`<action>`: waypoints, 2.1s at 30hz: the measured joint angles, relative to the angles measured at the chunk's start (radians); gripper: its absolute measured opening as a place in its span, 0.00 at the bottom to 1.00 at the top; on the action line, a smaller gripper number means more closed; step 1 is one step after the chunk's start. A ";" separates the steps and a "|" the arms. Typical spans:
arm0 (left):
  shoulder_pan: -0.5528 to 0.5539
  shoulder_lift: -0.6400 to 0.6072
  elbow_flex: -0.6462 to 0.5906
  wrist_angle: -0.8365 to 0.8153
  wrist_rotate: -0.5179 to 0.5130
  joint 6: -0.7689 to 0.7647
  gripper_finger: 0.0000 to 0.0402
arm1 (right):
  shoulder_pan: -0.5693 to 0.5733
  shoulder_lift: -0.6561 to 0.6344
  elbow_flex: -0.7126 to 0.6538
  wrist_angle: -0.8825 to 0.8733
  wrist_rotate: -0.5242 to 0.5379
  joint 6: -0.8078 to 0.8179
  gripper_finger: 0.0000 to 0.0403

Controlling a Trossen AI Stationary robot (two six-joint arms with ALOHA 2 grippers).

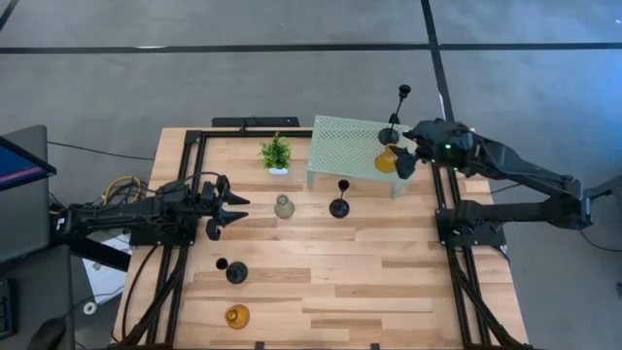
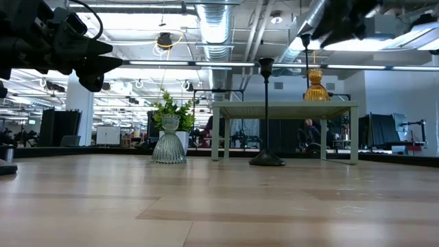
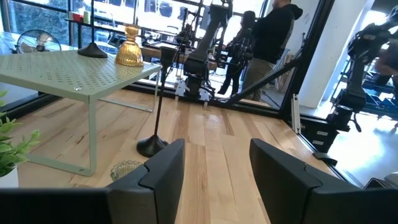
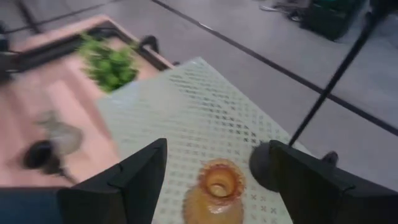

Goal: Pick & Place candle stick holders
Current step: Put the top right black metal candle holder on the shelf

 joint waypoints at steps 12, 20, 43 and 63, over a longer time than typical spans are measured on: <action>0.000 0.000 0.000 0.000 0.000 0.000 0.45 | 0.277 -0.042 0.050 -0.190 -0.382 0.265 0.57; 0.000 0.000 0.000 0.000 0.000 0.000 0.45 | 0.547 -0.024 -0.094 -0.099 -0.282 0.427 0.37; 0.000 0.154 0.000 0.203 0.000 -0.035 0.45 | 0.898 0.291 -0.238 0.183 0.189 0.604 0.07; -0.132 0.766 0.168 0.494 -0.097 0.128 0.45 | 0.954 0.157 -0.238 -0.001 0.515 0.518 0.00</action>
